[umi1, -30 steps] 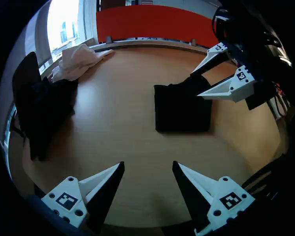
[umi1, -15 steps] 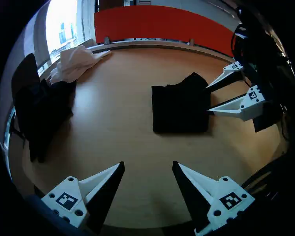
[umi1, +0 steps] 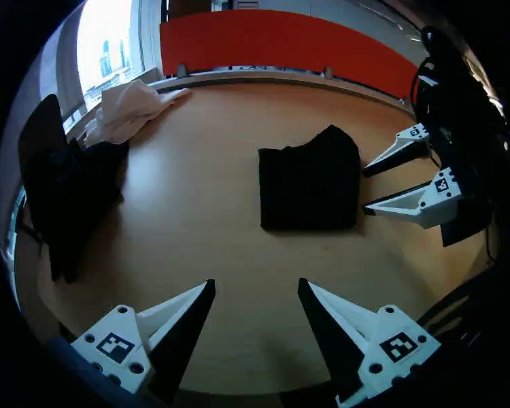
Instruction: Fold towel
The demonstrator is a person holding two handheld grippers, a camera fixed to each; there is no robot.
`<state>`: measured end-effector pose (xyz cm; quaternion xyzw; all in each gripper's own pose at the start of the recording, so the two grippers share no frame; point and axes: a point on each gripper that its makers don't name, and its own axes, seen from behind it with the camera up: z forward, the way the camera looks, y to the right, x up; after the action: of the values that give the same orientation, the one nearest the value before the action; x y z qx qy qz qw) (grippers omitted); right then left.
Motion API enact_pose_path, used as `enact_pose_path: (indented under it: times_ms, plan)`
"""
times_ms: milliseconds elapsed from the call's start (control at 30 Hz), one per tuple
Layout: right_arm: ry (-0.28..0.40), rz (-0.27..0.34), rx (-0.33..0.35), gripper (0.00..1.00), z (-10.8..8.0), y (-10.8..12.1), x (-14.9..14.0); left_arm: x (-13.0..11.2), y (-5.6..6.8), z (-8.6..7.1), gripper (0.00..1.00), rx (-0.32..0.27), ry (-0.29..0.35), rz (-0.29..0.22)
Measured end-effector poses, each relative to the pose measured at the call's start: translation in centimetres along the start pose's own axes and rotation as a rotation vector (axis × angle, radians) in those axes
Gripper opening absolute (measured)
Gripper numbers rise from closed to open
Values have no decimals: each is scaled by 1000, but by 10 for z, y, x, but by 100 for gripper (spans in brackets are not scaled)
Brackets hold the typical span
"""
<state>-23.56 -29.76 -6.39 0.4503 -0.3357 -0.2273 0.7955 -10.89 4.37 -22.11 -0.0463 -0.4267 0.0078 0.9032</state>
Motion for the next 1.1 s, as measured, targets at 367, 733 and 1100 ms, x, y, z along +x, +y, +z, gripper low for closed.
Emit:
enact_pose_path:
  times_ms: [367,733,1100]
  plan:
    - [-24,83,-20,74,6,-18,-25,-2,1,0,90,-4,0,1]
    - [-25,144,-34,68,10,-28,-34,-3,4,0,90,-7,-3,5]
    - [-12,194,-50,68,17,-27,-30,-5,5,0,90,-7,-6,2]
